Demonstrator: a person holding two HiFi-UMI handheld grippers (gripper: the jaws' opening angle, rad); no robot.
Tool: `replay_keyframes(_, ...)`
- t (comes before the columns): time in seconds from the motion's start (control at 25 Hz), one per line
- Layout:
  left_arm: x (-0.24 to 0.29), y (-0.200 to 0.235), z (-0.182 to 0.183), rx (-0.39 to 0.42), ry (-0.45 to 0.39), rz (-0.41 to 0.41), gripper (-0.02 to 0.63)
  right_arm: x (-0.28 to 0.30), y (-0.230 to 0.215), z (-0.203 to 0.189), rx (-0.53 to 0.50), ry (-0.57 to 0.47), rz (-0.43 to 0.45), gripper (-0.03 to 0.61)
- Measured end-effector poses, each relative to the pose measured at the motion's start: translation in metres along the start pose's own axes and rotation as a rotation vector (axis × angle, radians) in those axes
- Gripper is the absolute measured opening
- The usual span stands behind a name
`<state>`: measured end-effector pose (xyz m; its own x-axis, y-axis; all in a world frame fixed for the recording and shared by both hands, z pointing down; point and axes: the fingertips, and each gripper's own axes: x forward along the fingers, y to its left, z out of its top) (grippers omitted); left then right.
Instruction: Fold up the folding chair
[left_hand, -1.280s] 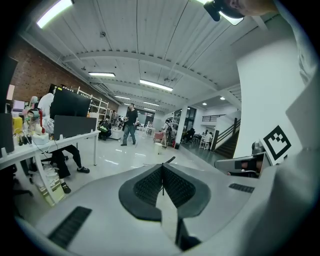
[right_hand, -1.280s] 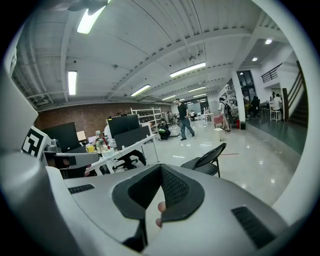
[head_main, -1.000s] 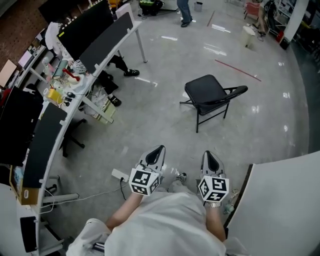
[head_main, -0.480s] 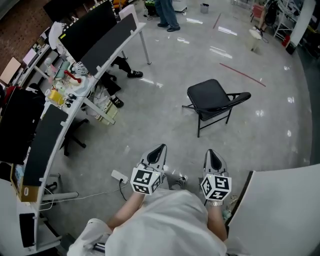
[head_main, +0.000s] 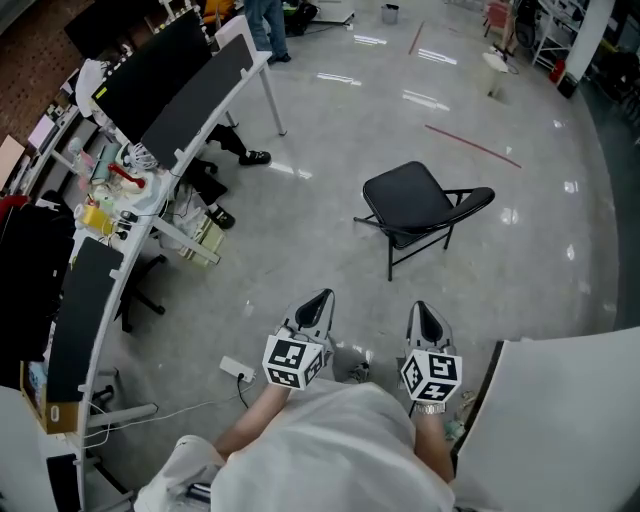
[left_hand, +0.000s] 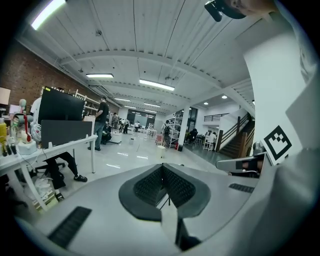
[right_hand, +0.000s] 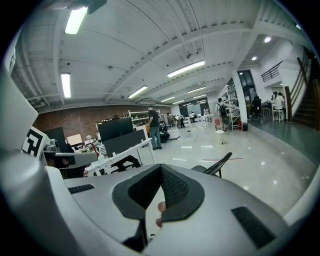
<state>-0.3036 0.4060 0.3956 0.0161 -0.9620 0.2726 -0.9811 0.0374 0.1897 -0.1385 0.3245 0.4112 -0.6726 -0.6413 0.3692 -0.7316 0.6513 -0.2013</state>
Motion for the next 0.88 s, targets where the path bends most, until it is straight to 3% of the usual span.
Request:
replay_keyframes(0.48, 0.091, 0.087, 0.044, -0.004, -0.002, -0.111, 0.011, 0.110, 0.020, 0.046, 0.000, -0.002, -0.080, 0.005)
replay_keyframes(0.88, 0.122, 0.179, 0.068, -0.015, -0.013, -0.133, 0.011, 0.185, 0.068, 0.062, 0.001, 0.005, -0.113, 0.005)
